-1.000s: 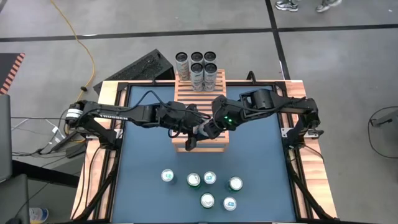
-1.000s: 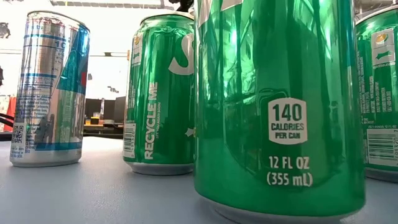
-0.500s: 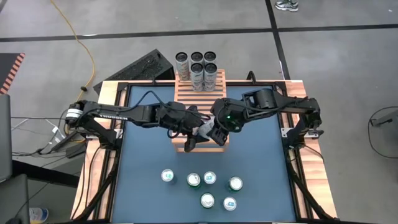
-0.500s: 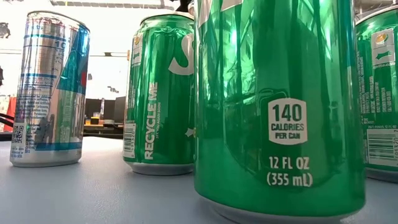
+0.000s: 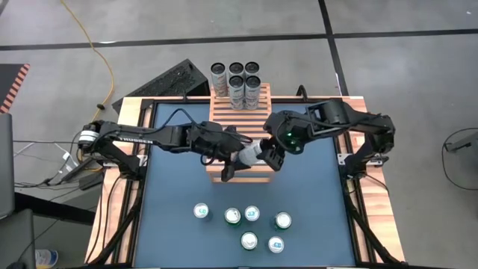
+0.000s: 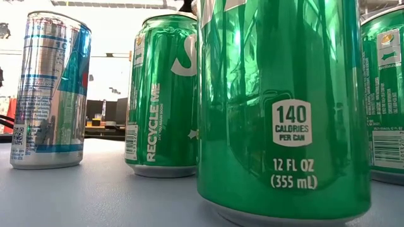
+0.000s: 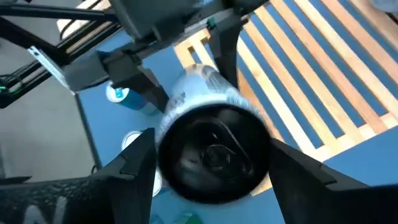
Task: Place canned beverage on shelf
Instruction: Put the white blue soda can on the shelf aligned to the other white blue soda can
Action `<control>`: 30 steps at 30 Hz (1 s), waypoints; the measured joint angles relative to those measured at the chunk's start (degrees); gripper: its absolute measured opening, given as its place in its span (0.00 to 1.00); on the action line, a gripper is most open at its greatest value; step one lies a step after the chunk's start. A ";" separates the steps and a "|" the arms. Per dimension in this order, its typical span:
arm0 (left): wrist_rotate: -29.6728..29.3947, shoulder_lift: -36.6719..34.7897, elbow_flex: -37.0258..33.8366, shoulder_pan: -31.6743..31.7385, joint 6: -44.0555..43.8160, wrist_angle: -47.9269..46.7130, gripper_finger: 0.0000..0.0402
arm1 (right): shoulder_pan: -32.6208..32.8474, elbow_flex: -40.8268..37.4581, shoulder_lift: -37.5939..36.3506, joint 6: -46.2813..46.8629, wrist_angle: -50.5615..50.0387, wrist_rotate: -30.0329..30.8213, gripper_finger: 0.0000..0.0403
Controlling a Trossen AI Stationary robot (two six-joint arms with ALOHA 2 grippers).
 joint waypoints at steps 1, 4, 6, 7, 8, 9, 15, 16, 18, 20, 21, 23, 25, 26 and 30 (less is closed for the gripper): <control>0.12 -0.02 -0.14 0.00 0.00 -0.83 0.63 | -0.01 0.05 -0.03 0.02 0.10 -0.42 0.60; 0.34 0.16 -0.22 -0.04 0.04 -1.35 0.63 | -0.95 0.07 0.06 0.32 -0.37 -2.69 0.60; 0.36 0.16 -0.22 0.07 0.02 -1.59 0.63 | -1.80 0.07 -0.17 0.71 -0.54 -4.16 0.59; 0.19 0.16 -0.22 0.11 -0.07 -1.60 0.63 | -2.12 0.04 -0.69 1.21 -1.03 -4.58 0.59; 0.03 0.16 -0.22 0.17 -0.39 -1.85 0.63 | -2.32 0.03 -1.15 1.62 -1.41 -4.62 0.59; 0.07 0.16 -0.22 0.19 -0.74 -2.25 0.63 | -2.33 0.03 -1.72 1.76 -1.11 -4.61 0.59; 3.40 -0.02 -0.22 0.16 -3.17 -1.80 0.63 | -0.31 0.06 -4.67 -3.55 -0.19 -0.89 0.59; 4.92 -0.09 -0.22 0.17 -3.80 -1.77 0.63 | 0.25 0.04 -5.02 -5.49 0.30 -0.18 0.59; 9.28 -0.49 -0.22 0.23 -5.37 -0.39 0.63 | 1.55 0.03 -6.08 -9.68 1.77 1.07 0.59; 15.30 -1.51 -0.22 0.61 -6.31 2.02 0.63 | 2.83 0.04 -6.95 -13.11 2.75 1.81 0.59; 18.17 -2.34 -0.22 0.85 -6.29 3.10 0.63 | 3.50 0.07 -7.41 -14.55 3.55 2.64 0.59; 21.63 -4.34 -0.21 1.46 -5.24 5.33 0.63 | 4.83 0.05 -7.89 -17.10 4.99 4.66 0.59; 20.40 -6.85 -0.20 1.87 -3.13 6.83 0.63 | 6.11 0.04 -8.30 -19.81 8.62 6.97 0.59; 18.69 -8.11 -0.20 2.10 -1.38 7.80 0.63 | 6.68 -0.02 -8.59 -21.26 9.99 7.65 0.59; 15.31 -13.15 -0.13 2.48 6.24 8.83 0.63 | 7.78 0.05 -8.98 -24.27 15.01 7.53 0.59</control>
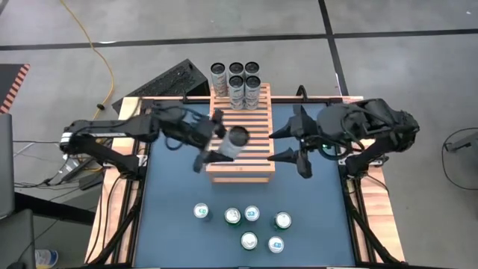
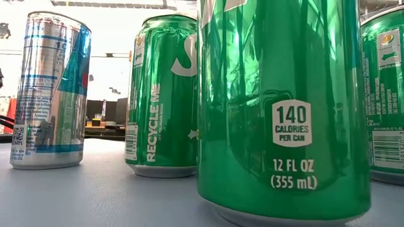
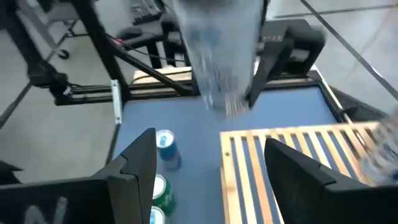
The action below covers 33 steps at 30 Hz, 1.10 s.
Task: Place canned beverage on shelf
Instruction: Put the white blue soda can on the shelf aligned to the other white blue soda can
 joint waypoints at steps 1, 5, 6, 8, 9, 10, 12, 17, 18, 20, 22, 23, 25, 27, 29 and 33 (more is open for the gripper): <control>0.99 -1.02 -0.02 0.13 0.94 0.24 0.63 | 0.00 0.00 0.04 -0.50 0.62 -0.37 0.59; 8.68 -5.25 -4.25 0.96 0.42 2.67 0.63 | -0.61 -0.06 0.93 -4.03 2.66 -4.44 0.59; 9.38 -6.23 -6.03 1.18 -0.33 4.10 0.63 | -0.88 -0.11 1.16 -6.03 3.21 -5.71 0.59; 10.39 -8.31 -10.61 1.37 -2.07 8.46 0.63 | -0.99 -0.07 2.02 -10.40 5.69 -6.57 0.59; 10.19 -9.44 -13.04 1.41 -3.20 12.38 0.63 | -0.98 -0.06 2.24 -12.92 7.15 -6.43 0.59; 9.91 -10.59 -15.65 1.42 -4.47 16.74 0.63 | -0.96 -0.10 2.50 -15.22 8.10 -6.03 0.59; 10.06 -12.64 -20.48 1.96 -7.09 25.07 0.63 | -1.39 -0.04 3.67 -18.67 12.42 -4.17 0.59; 10.25 -14.41 -28.18 4.39 -14.60 35.41 0.63 | -3.44 -0.04 4.79 -24.18 17.10 -1.16 0.61; 10.25 -14.28 -29.05 4.58 -15.23 35.58 0.63 | -3.91 -0.05 4.83 -24.10 17.13 -0.93 0.62; 10.25 -13.78 -29.65 4.63 -15.04 36.16 0.63 | -5.21 -0.07 5.32 -22.00 18.41 -1.20 0.64; 10.67 -13.87 -30.09 4.60 -14.32 36.25 0.63 | -6.78 0.04 6.32 -19.82 19.96 -3.22 0.68; 10.80 -13.75 -30.17 4.60 -13.82 36.47 0.63 | -7.33 -0.06 6.53 -19.58 20.00 -4.46 0.70; 12.55 -13.42 -30.55 4.73 -13.47 36.75 0.63 | -8.17 -0.19 7.47 -21.08 20.59 -5.88 0.75; 15.58 -13.35 -30.86 5.15 -15.77 35.35 0.63 | -8.23 0.01 8.37 -23.74 22.52 -5.79 0.79; 17.36 -13.08 -30.84 5.28 -17.43 33.40 0.63 | -7.85 0.10 8.61 -25.70 21.04 -5.04 0.84; 18.18 -12.01 -30.84 5.26 -17.80 26.65 0.63 | -6.88 1.57 9.86 -26.79 18.76 -4.87 0.90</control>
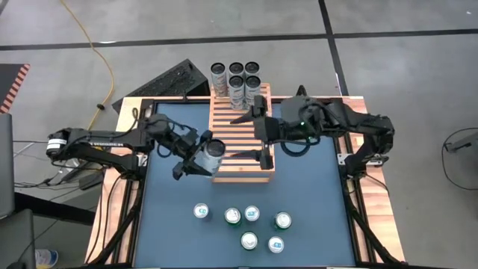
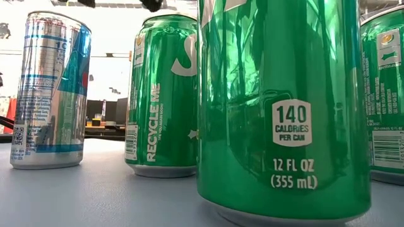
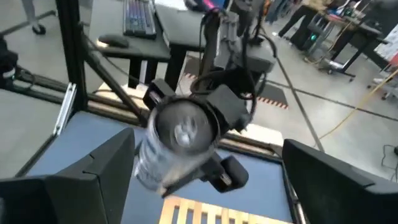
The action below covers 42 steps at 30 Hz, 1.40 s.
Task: Place canned beverage on shelf
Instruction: Put the white blue soda can on the shelf aligned to the other white blue soda can
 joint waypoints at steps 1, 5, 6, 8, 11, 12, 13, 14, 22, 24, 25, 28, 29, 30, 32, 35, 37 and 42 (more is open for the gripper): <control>-0.03 0.39 0.00 0.02 -0.38 -0.29 0.63 | 0.27 0.21 0.57 -0.09 -0.41 0.01 0.90; 2.98 0.69 0.23 0.07 -2.36 -1.29 0.63 | 1.19 0.09 1.50 -0.14 -4.65 0.02 0.90; 3.86 0.83 0.31 0.04 -2.86 -2.35 0.63 | 1.47 0.09 1.50 -0.14 -4.79 0.00 0.90; 5.44 1.34 0.04 0.02 -3.68 -5.76 0.63 | 1.80 0.28 1.85 -0.07 -5.20 -0.72 0.89; 5.45 2.16 0.02 0.04 -4.49 -7.61 0.63 | 2.27 0.23 2.31 0.85 -5.65 -1.43 0.89; 5.48 1.97 0.02 0.14 -4.74 -7.89 0.63 | 2.41 0.16 2.49 1.12 -6.06 -1.67 0.89; 5.45 1.92 0.09 0.19 -4.73 -7.75 0.63 | 2.57 0.14 2.82 1.18 -6.38 -1.99 0.89; 5.39 1.89 0.16 0.20 -4.74 -8.01 0.63 | 2.58 0.16 3.30 1.20 -6.38 -2.38 0.89; 4.88 1.89 0.09 0.17 -5.31 -12.15 0.63 | 1.41 0.18 5.23 1.04 -6.32 -6.50 0.89; 4.63 1.98 0.09 0.17 -5.34 -12.89 0.63 | 0.99 0.20 6.24 0.54 -5.42 -6.49 0.89; 4.54 1.98 0.09 0.17 -5.34 -12.76 0.63 | 0.81 0.20 6.61 0.03 -5.38 -6.49 0.89; 4.77 1.91 0.09 0.17 -5.34 -12.54 0.63 | 0.52 0.20 7.79 -0.93 -5.64 -6.49 0.89; 4.95 1.91 0.09 0.17 -5.34 -12.93 0.63 | 0.53 0.20 8.26 -1.00 -5.51 -6.51 0.89; 5.15 1.91 0.09 0.17 -5.35 -13.34 0.63 | 0.55 0.20 8.52 -1.03 -5.70 -6.49 0.89; 5.57 1.91 0.09 0.17 -5.34 -13.78 0.63 | 0.63 0.16 8.96 -1.04 -6.61 -6.48 0.89; 5.81 1.91 0.09 0.13 -5.26 -14.72 0.63 | 0.58 0.20 9.57 -1.04 -6.52 -6.57 0.89; 6.20 1.91 0.09 0.15 -5.29 -14.92 0.63 | 0.51 0.20 9.67 -1.01 -6.80 -6.63 0.89; 6.45 1.93 0.09 0.15 -5.36 -14.80 0.63 | -0.59 0.20 9.66 -1.01 -6.89 -9.94 0.88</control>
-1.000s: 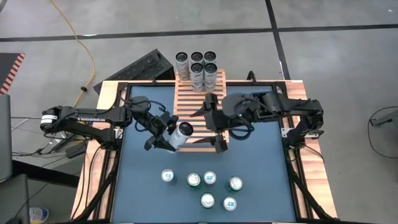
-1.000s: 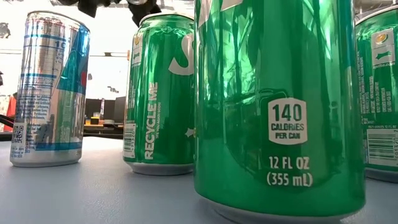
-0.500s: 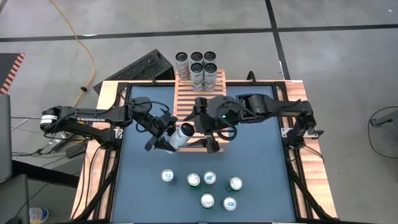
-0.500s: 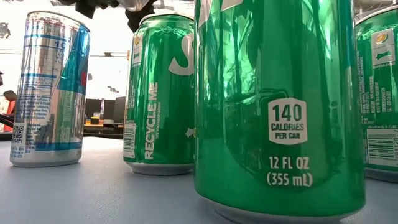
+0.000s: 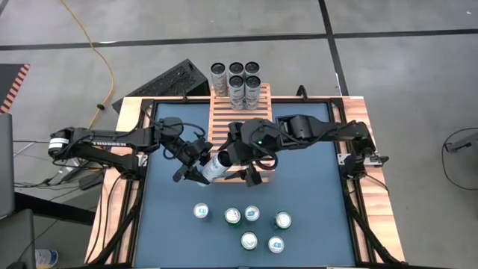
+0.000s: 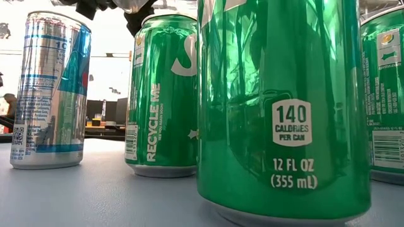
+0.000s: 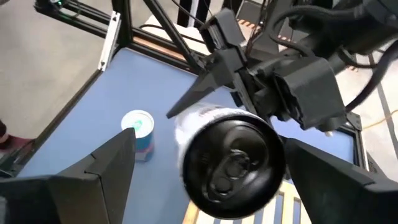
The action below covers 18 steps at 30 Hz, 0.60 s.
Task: Place canned beverage on shelf
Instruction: Put the white blue soda can on the shelf aligned to the other white blue soda can
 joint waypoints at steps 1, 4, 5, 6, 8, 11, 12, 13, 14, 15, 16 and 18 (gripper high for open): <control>0.00 -0.02 0.00 0.00 -0.05 -0.05 0.63 | -0.16 0.00 0.05 -0.01 -0.02 -0.16 0.88; 0.04 -0.02 0.00 0.00 -0.32 0.09 0.63 | -0.78 0.00 0.09 -0.01 0.39 -0.36 0.86; 0.04 -0.02 0.00 0.00 -0.36 0.09 0.63 | -1.07 0.00 0.09 0.01 0.56 -0.54 0.85; 0.04 -0.02 0.00 0.00 -0.37 0.13 0.63 | -1.27 0.00 0.09 -0.01 0.57 -0.60 0.83; 0.04 -0.02 0.00 0.00 -0.45 0.36 0.63 | -1.89 0.00 0.09 -0.01 0.40 -0.62 0.81; 0.04 -0.01 0.00 0.00 -0.78 0.37 0.63 | -2.50 0.00 0.09 -0.01 0.40 -1.94 0.77; 0.04 -0.02 0.00 0.00 -1.01 0.37 0.63 | -2.68 0.00 0.09 0.01 0.52 -2.87 0.77; 0.04 -0.02 0.00 0.00 -1.08 0.37 0.63 | -2.88 0.00 0.09 0.02 0.64 -3.61 0.76; 0.04 -0.02 0.00 0.00 -1.22 0.37 0.63 | -3.03 0.00 0.09 0.02 0.67 -4.03 0.75; 0.04 -0.02 0.00 0.00 -1.29 0.37 0.63 | -3.04 0.00 0.09 0.01 0.71 -4.19 0.74; 0.04 -0.02 0.00 0.00 -1.30 0.37 0.63 | -3.04 0.00 0.09 -0.01 0.73 -4.31 0.74; 0.04 -0.02 0.00 0.00 -1.47 0.57 0.63 | -3.21 0.00 0.09 -0.01 0.95 -5.28 0.73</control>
